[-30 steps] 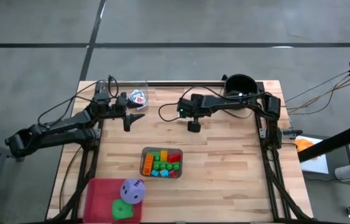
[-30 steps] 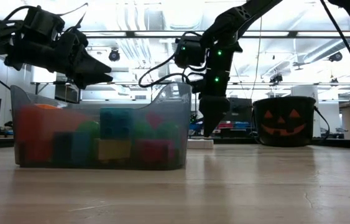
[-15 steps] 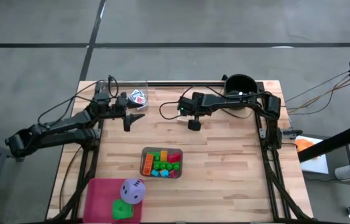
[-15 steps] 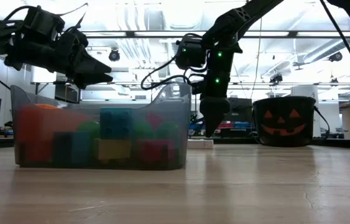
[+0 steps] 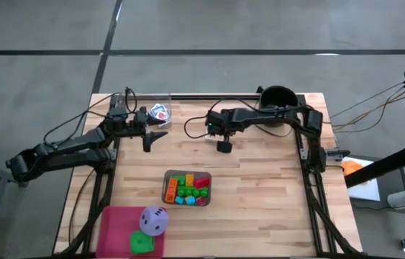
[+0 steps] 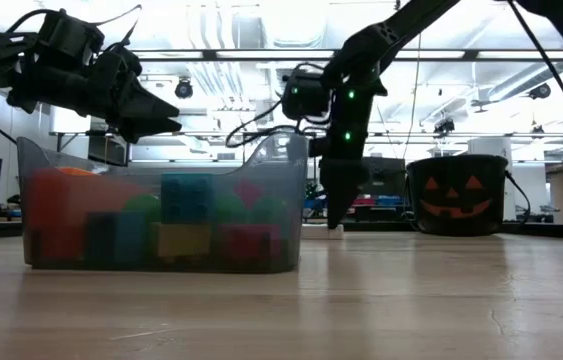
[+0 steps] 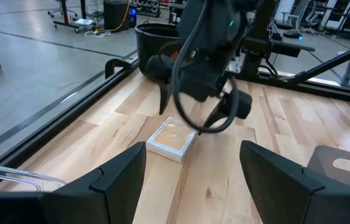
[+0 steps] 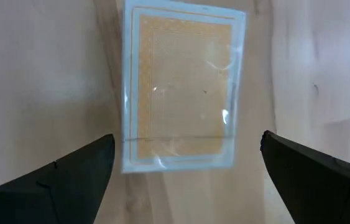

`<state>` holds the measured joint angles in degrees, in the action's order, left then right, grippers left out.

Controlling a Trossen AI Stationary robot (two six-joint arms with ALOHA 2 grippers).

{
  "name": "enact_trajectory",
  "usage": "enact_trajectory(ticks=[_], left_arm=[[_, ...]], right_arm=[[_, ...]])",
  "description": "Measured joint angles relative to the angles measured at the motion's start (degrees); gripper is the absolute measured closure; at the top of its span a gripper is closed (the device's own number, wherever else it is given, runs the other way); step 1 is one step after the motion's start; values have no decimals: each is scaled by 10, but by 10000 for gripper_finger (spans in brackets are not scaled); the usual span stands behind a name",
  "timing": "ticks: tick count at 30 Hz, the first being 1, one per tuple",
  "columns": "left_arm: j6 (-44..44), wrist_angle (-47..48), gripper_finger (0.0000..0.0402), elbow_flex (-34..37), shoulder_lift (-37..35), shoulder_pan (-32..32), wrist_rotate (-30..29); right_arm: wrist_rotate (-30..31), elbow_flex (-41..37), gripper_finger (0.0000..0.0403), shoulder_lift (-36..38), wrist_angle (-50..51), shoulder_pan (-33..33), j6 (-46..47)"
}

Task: Pick & Place Toys
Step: Put the yellow playing card into the transparent bin

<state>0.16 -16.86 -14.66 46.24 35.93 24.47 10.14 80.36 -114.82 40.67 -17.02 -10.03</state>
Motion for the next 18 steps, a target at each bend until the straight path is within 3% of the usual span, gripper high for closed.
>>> enact_trajectory(ticks=[18], left_arm=[[0, 0, 137, 0, 0, 0, 0]], right_arm=[[-79, 9, 5, -48, -13, -16, -73]])
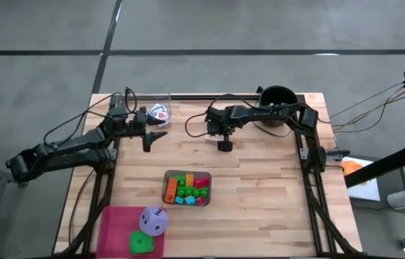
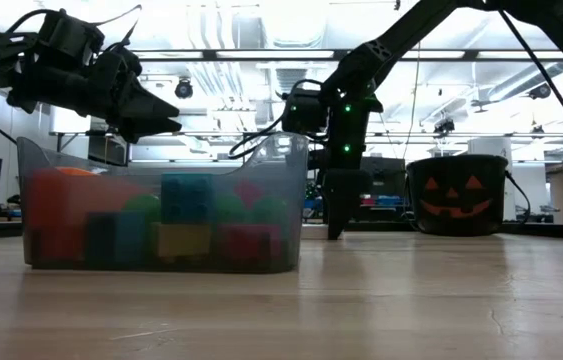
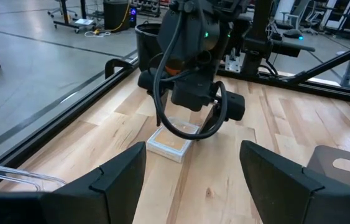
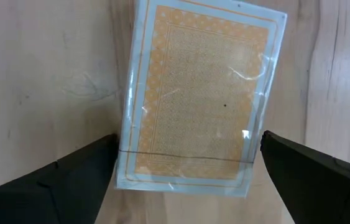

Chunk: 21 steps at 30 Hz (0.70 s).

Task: Pick & Place Toys
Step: Put the yellow playing card into the transparent bin

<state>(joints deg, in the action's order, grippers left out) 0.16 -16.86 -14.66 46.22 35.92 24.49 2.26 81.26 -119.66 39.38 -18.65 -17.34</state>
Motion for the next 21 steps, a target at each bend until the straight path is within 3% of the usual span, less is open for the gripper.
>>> enact_trajectory(ticks=[3, 9, 21], left_arm=[[0, 0, 137, 0, 0, 0, 0], [0, 0, 137, 0, 0, 0, 0], [0, 0, 137, 0, 0, 0, 0]], right_arm=[[-3, 0, 20, -1, 1, 0, 0], [-4, -1, 106, -1, 2, 2, 0], [-8, -3, 106, 8, -4, 2, -4]])
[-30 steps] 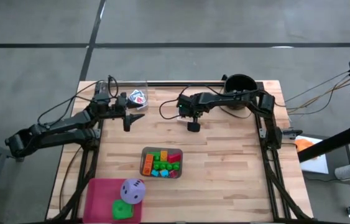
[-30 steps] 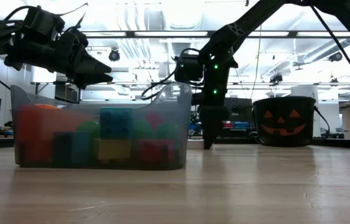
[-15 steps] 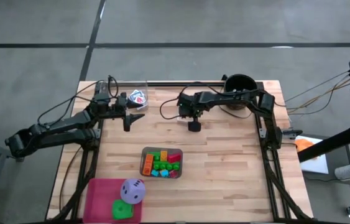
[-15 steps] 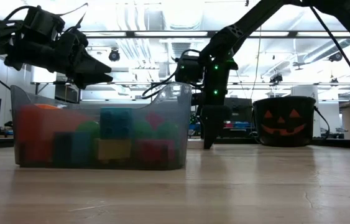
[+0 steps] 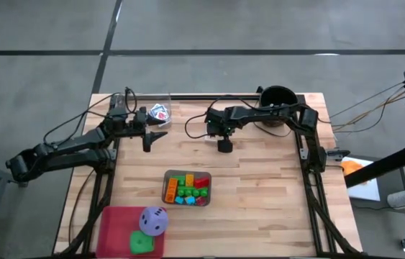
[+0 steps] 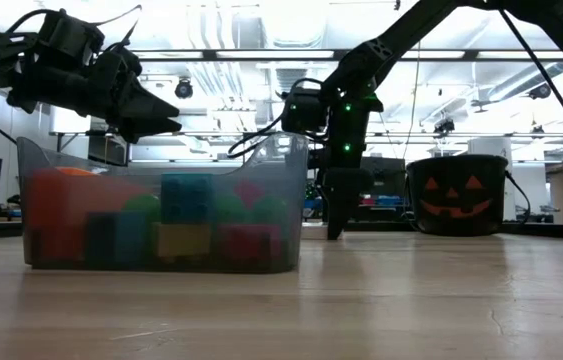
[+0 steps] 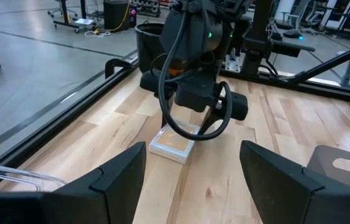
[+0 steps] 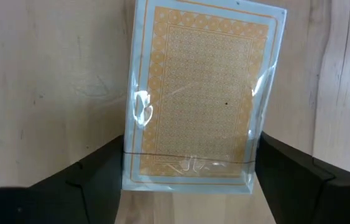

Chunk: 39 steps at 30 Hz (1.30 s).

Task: Pick & Place Toys
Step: Put the yellow playing card into the transparent bin

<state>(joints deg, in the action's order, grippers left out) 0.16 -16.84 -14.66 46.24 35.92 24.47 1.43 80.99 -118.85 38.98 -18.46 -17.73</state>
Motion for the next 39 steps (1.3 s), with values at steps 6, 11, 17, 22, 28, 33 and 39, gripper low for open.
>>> enact_trajectory(ticks=[6, 11, 17, 22, 28, 33, 39], left_arm=[[0, 1, 137, 0, 0, 0, 0], [5, 2, 137, 0, 0, 0, 0], [14, 5, 137, 0, 0, 0, 1], [16, 5, 137, 0, 0, 0, 18], [-26, 0, 137, 0, 0, 0, 26], [-110, -16, 137, 0, 0, 0, 26], [-218, -21, 137, 0, 0, -4, 21]], right_arm=[[-46, -3, 106, 16, -32, 3, -5], [-92, -7, 106, 22, -75, 5, -5], [-122, -9, 106, 23, -130, 6, -6], [-134, -8, 106, 25, -193, 6, -7], [-63, -7, 106, 25, -243, 15, -8], [36, 0, 106, 25, -250, 36, -21], [179, 14, 109, 26, -264, 71, -46]])
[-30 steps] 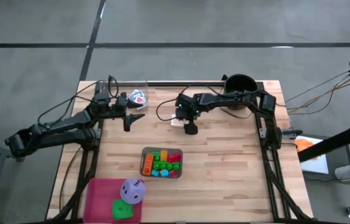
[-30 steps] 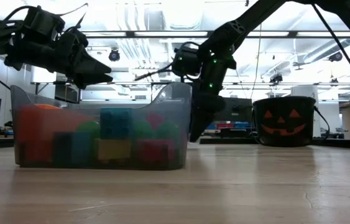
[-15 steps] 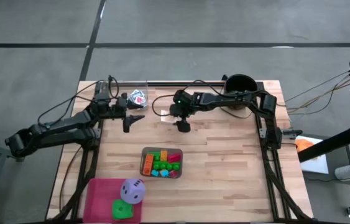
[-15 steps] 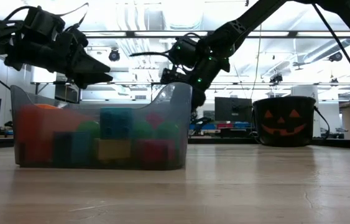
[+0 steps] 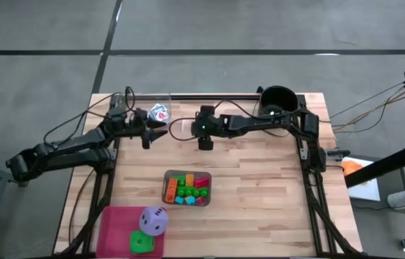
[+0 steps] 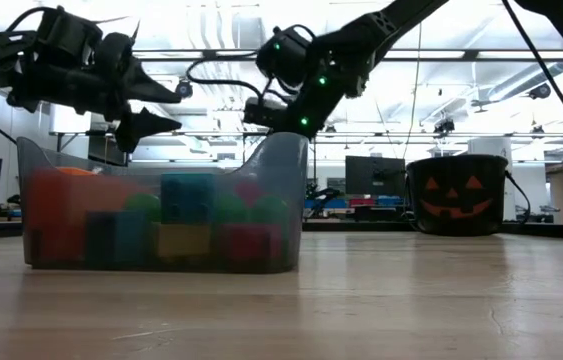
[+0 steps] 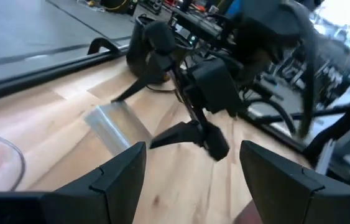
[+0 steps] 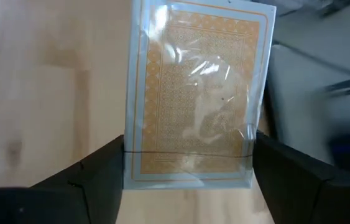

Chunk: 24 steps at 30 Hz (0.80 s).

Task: Pick & Place Toys
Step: Put the yellow playing card into the transparent bin

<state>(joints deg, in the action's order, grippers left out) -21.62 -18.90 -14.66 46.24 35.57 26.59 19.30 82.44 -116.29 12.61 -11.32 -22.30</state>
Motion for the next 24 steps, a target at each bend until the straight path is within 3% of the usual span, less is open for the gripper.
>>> enact_trajectory(ticks=[4, 6, 11, 18, 24], left_arm=[[-27, -2, 137, 0, 1, -1, -9], [-28, -4, 137, 0, 7, -1, -15], [-40, -33, 137, 0, 60, -5, -42], [-21, -65, 137, -12, 132, -2, -84], [3, -69, 137, -12, 140, -2, -81]], right_arm=[[38, 14, 120, 0, -5, 17, -16], [44, 20, 169, 1, -12, 23, -20], [43, 36, 224, 1, -16, 27, -30], [43, 42, 330, 1, 0, 27, -32], [23, 36, 376, 1, 38, 26, -32]])
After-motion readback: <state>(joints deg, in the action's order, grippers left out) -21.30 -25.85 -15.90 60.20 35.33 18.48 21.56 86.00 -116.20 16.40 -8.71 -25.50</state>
